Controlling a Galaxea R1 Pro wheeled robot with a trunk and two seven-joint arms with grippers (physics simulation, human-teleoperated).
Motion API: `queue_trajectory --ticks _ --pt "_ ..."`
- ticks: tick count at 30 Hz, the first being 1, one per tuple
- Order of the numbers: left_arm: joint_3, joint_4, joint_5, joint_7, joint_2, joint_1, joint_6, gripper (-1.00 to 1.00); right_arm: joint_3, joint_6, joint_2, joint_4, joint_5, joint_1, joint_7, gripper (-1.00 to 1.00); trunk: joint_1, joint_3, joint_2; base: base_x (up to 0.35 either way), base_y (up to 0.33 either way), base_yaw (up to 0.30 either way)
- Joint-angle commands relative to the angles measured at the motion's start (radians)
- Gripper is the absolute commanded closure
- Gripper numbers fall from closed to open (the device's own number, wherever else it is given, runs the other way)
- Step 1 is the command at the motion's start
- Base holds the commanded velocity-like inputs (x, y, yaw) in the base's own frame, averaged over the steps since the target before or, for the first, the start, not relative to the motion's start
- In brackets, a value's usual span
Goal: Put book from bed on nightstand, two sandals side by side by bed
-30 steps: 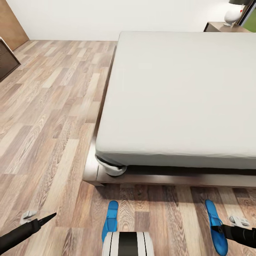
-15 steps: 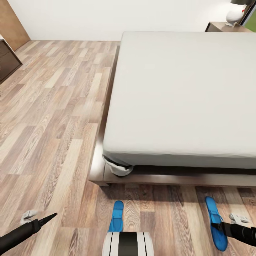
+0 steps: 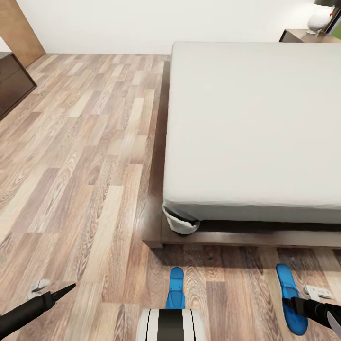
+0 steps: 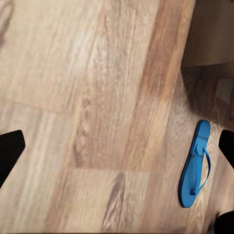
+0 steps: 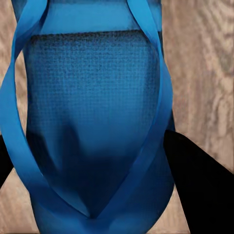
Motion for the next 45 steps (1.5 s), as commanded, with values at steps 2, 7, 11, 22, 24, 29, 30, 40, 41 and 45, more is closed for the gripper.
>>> queue_trajectory --ticks 2,7,11,22,24,29,30,40,41,45 --pt "0.008 0.000 -0.010 -0.007 -0.001 -0.002 0.010 -1.00 -0.004 0.008 0.001 -0.002 -0.006 0.000 -0.005 1.00 0.000 -0.001 0.000 0.000 0.277 0.000" --pt "0.008 -0.001 -0.010 -0.007 -0.001 -0.002 0.011 -1.00 -0.005 0.008 0.002 -0.001 -0.005 0.000 -0.063 1.00 0.000 -0.001 0.000 0.000 0.278 0.000" --pt "0.008 -0.001 -0.010 -0.007 -0.002 -0.002 0.010 -1.00 -0.005 0.008 0.002 -0.001 -0.005 0.000 -0.132 1.00 0.000 -0.001 0.000 0.000 0.278 0.000" --pt "0.009 -0.001 -0.010 -0.007 -0.010 -0.002 0.010 -1.00 -0.004 -0.027 0.003 0.001 -0.004 0.000 -0.242 1.00 0.000 -0.001 0.000 0.000 0.278 0.000" --pt "0.009 -0.001 -0.010 -0.007 -0.011 -0.002 0.010 -1.00 -0.004 -0.040 0.003 0.004 -0.004 0.000 -0.249 1.00 0.000 -0.001 0.000 0.000 0.278 0.000" --pt "0.009 -0.001 -0.010 -0.007 -0.017 -0.002 0.010 -1.00 -0.004 -0.048 0.003 0.005 -0.004 0.000 -0.253 1.00 0.000 -0.001 0.000 0.000 0.278 0.000" --pt "0.009 -0.001 -0.011 -0.007 -0.017 -0.002 0.010 -1.00 -0.004 -0.048 0.003 0.005 -0.004 0.000 -0.254 1.00 0.000 -0.001 0.000 0.000 0.278 0.000" --pt "0.009 -0.001 -0.011 -0.007 -0.019 -0.002 0.010 -1.00 -0.004 -0.049 0.003 0.006 -0.004 0.000 -0.253 1.00 0.000 -0.001 0.000 0.000 0.278 0.000" --pt "0.009 -0.001 -0.011 -0.007 -0.019 -0.002 0.010 -1.00 -0.004 -0.049 0.003 0.006 -0.004 0.000 -0.253 1.00 0.000 -0.001 0.000 0.000 0.279 0.000" --pt "0.009 -0.001 -0.011 -0.007 -0.019 -0.002 0.010 -1.00 -0.004 -0.049 0.003 0.006 -0.004 0.000 -0.253 1.00 0.000 -0.001 0.000 0.000 0.279 0.000"
